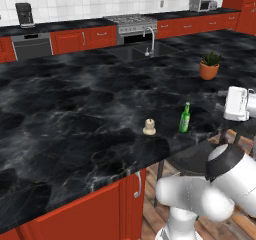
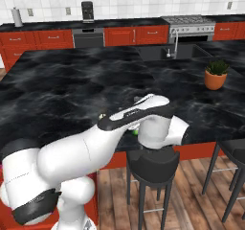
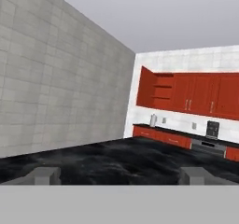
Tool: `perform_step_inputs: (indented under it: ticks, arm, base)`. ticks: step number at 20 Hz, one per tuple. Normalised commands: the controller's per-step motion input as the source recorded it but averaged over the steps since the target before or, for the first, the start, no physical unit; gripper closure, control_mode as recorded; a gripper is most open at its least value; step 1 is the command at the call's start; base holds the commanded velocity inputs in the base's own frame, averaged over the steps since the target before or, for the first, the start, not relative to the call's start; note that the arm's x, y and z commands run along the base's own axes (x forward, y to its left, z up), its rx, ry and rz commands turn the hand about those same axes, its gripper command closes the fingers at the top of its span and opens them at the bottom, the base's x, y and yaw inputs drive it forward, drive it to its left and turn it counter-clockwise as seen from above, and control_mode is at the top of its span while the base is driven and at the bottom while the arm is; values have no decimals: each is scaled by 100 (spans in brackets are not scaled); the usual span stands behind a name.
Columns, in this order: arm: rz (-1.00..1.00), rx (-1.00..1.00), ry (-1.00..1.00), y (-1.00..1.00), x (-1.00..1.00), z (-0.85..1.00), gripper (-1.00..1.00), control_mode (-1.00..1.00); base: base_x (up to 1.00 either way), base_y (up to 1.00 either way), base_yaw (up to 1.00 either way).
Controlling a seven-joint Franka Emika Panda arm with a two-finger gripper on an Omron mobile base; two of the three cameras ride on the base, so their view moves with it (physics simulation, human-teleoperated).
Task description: Get the candle and the beer from the cabinet and move them to the dining counter.
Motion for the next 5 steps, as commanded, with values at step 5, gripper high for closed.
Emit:
perform_step_inputs:
  ticks: [5]
  arm:
    - [-5,-14,0,83,-87,18,-100,-100]
  base:
    - [0,0,0]
